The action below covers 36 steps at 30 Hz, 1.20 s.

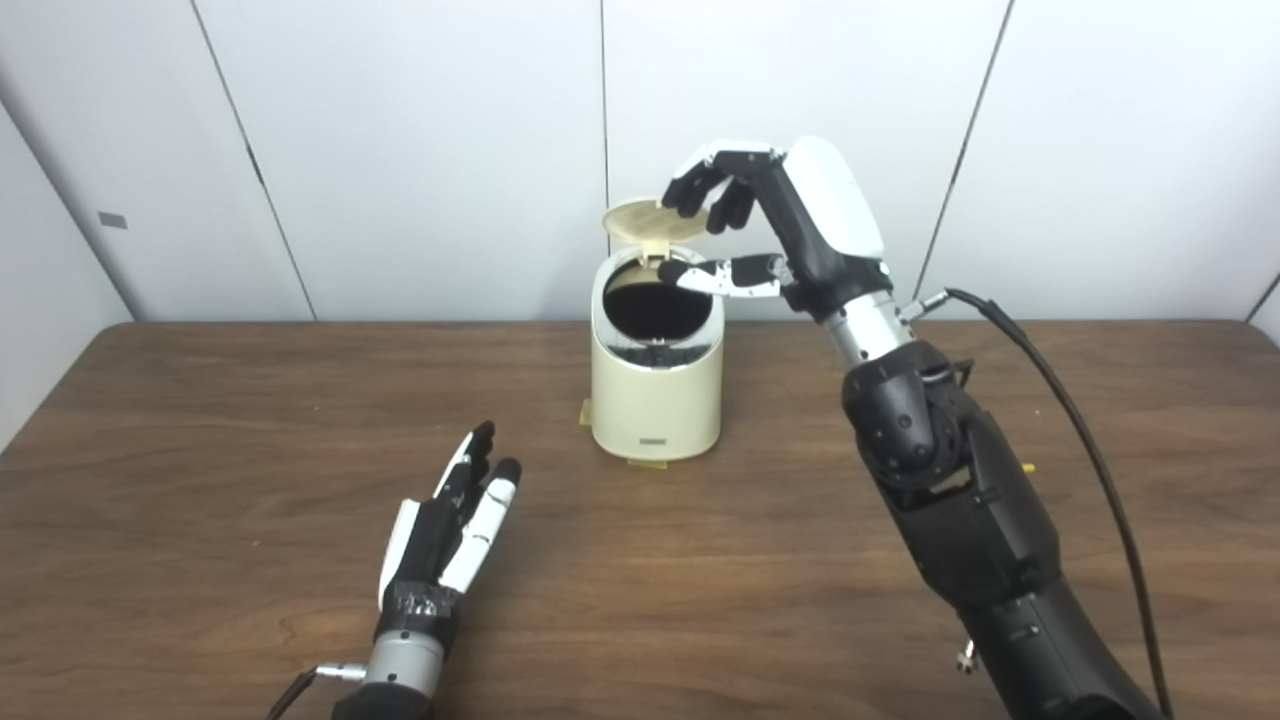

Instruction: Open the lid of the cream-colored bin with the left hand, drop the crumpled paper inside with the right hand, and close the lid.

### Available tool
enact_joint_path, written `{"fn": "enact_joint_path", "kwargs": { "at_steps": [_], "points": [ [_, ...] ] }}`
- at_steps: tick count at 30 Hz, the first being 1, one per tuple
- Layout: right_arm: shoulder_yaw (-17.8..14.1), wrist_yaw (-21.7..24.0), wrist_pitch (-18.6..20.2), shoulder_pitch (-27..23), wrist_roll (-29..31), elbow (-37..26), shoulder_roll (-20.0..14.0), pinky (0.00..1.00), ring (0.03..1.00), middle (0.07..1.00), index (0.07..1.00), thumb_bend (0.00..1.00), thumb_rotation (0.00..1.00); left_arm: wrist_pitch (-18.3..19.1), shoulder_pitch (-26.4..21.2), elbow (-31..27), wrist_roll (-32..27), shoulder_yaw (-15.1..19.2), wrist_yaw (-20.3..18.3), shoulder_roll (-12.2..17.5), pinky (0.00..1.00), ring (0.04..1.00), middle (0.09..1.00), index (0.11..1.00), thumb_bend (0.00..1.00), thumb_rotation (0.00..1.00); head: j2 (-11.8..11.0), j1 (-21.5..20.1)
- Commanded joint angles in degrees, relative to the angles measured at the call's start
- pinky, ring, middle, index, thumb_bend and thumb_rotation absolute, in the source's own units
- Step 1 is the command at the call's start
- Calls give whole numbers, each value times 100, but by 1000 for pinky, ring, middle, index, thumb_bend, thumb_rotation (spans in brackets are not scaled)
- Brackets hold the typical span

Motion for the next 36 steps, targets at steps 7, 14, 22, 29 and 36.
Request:
{"fn": "enact_joint_path", "kwargs": {
  "at_steps": [7, 14, 22, 29, 36],
  "points": [
    [-559, -174, 22, 334, 282, -499, -99, 309, 392, 506, 510, 496, 0, -140, -312, 63, -86, 39, 46, 28, 1000, 1000, 991, 1000, 570, 765, -45, -47],
    [-982, 240, 607, 1096, 1278, -703, 105, 399, 431, 503, 511, 509, 0, 84, -617, 193, -464, 257, -2, 39, 1000, 988, 964, 1000, 555, 735, -76, -72],
    [-1512, 991, 1578, 1791, 3463, -810, 531, 763, 868, 904, 885, 560, 619, 374, -1263, 514, -1133, 607, -117, 113, 1000, 1000, 999, 1000, 508, 791, -92, -163],
    [-1803, 750, 1413, 2288, 4042, -822, 866, 970, 994, 988, 1000, 611, 864, 454, -1976, 973, -1354, 735, -185, 283, 1000, 1000, 1000, 1000, 513, 807, -109, -224],
    [-1732, 506, 820, 2704, 3682, -651, 724, 1000, 979, 965, 1000, 656, 988, 750, -2654, 1306, -1500, 800, -196, 425, 999, 1000, 1000, 1000, 557, 815, -129, -243]
  ]
}}
